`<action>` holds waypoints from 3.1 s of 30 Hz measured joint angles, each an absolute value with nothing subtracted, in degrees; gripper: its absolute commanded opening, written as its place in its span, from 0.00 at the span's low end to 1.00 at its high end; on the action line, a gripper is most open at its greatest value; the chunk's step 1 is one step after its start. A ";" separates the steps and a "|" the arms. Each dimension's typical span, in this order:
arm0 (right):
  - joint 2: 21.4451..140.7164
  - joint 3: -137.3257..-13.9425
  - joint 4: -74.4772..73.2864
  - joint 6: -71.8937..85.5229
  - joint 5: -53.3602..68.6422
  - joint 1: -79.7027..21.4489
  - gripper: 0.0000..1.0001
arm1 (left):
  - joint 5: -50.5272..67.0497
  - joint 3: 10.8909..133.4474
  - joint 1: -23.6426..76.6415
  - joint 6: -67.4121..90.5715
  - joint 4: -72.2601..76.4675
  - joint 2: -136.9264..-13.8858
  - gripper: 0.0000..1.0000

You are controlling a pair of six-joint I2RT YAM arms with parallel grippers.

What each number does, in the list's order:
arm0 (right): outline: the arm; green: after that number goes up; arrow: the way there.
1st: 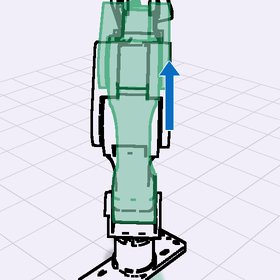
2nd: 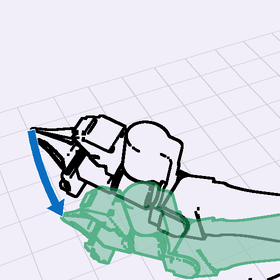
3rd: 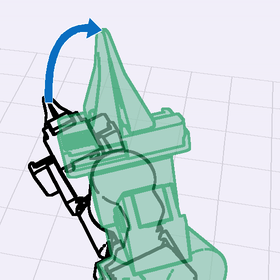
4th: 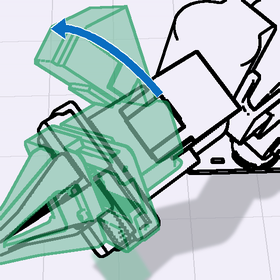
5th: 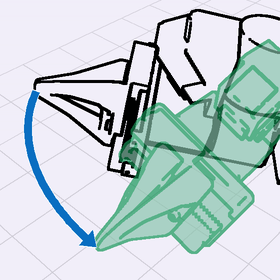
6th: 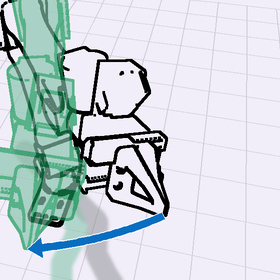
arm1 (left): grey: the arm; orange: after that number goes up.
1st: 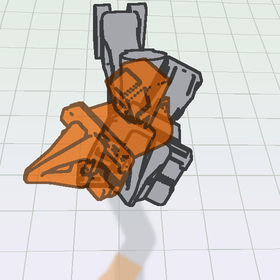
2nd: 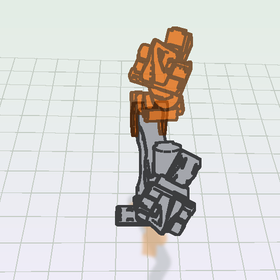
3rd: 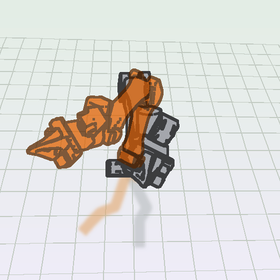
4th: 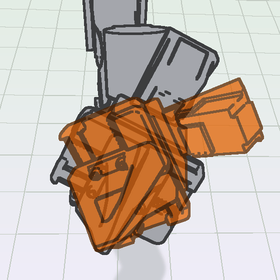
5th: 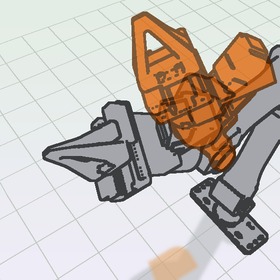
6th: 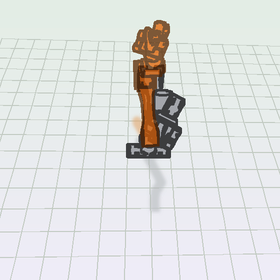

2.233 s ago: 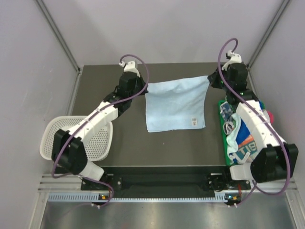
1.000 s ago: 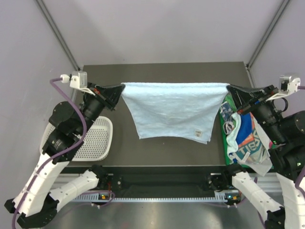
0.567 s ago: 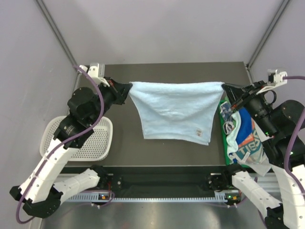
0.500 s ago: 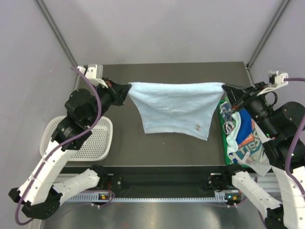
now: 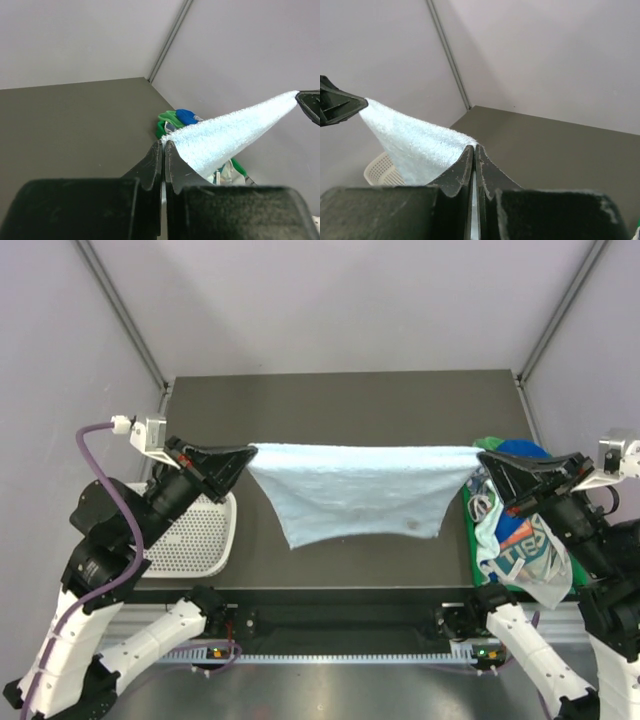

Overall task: Fold and stack the towels
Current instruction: Fold the towel

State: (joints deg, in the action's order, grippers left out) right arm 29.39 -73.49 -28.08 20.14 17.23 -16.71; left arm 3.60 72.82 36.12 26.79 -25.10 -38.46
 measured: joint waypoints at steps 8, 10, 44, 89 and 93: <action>31.22 -72.10 -27.24 20.84 16.86 -16.71 0.01 | 0.45 72.77 36.10 27.18 -25.74 -41.32 0.00; 33.39 -70.04 -25.63 20.73 15.57 -16.71 0.02 | -1.48 71.35 36.10 27.38 -24.03 -43.70 0.00; 122.26 -92.38 -4.58 20.91 13.58 -6.37 0.47 | 0.23 90.43 11.97 36.49 2.46 -125.93 0.62; 70.50 -27.70 -8.49 38.22 -3.36 -29.15 0.40 | -5.34 44.03 27.88 42.04 -21.02 -81.25 0.37; 70.50 -27.46 -7.99 38.41 -3.40 -29.15 0.40 | -5.39 43.94 28.27 42.09 -20.97 -81.67 0.37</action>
State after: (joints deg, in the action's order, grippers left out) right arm 70.50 -27.46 -7.99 38.41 -3.40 -29.15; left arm -5.39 43.94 28.27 42.09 -20.97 -81.67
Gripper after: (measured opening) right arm 0.400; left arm 0.371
